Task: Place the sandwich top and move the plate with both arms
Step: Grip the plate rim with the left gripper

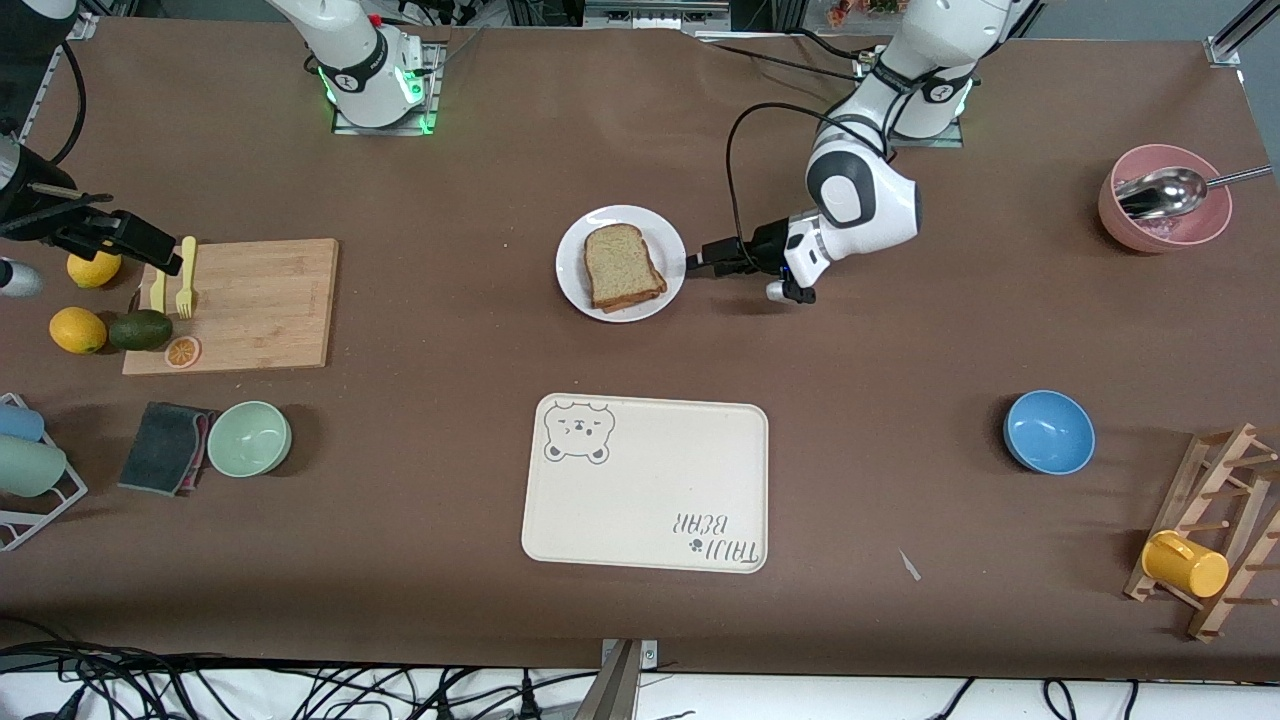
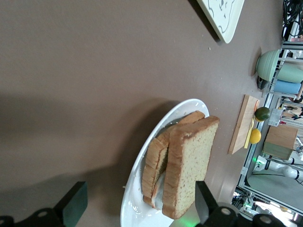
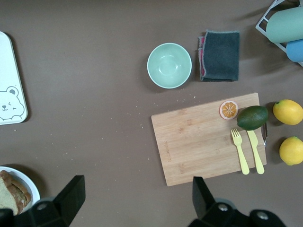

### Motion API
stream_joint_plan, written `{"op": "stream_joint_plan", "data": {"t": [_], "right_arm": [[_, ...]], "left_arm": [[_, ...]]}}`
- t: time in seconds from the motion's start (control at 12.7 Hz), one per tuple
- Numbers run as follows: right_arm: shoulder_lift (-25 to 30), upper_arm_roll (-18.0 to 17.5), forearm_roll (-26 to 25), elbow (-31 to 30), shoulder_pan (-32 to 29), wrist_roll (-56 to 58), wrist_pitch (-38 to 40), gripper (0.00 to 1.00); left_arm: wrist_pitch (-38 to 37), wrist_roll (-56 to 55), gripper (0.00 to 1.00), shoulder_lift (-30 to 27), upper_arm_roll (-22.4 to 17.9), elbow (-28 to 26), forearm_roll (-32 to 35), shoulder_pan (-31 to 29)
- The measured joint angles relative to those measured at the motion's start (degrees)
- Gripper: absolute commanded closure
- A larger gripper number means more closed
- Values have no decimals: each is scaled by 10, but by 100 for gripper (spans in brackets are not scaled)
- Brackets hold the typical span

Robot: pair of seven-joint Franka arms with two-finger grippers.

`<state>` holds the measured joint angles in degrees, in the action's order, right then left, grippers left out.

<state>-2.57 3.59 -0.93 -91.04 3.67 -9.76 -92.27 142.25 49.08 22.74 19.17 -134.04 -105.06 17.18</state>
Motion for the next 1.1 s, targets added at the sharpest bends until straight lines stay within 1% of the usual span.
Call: {"op": "stream_joint_plan", "data": {"t": [0.24,0.32,0.79,0.87,1.1], "right_arm": [[0,0,0,0,0,0,0,0],[0,0,0,0,0,0,0,0],[0,0,0,0,0,0,0,0],[0,0,0,0,0,0,0,0],[0,0,0,0,0,0,0,0]], "left_arm": [[4,63,0,20,2,0,-70,23],[4,81,0,26,2,0,-84,28],[4,85,1,34,5,1,-87,42],[4,82,3,34,7,1,-88,44],[4,76,19,34,11,2,-104,54]]}}
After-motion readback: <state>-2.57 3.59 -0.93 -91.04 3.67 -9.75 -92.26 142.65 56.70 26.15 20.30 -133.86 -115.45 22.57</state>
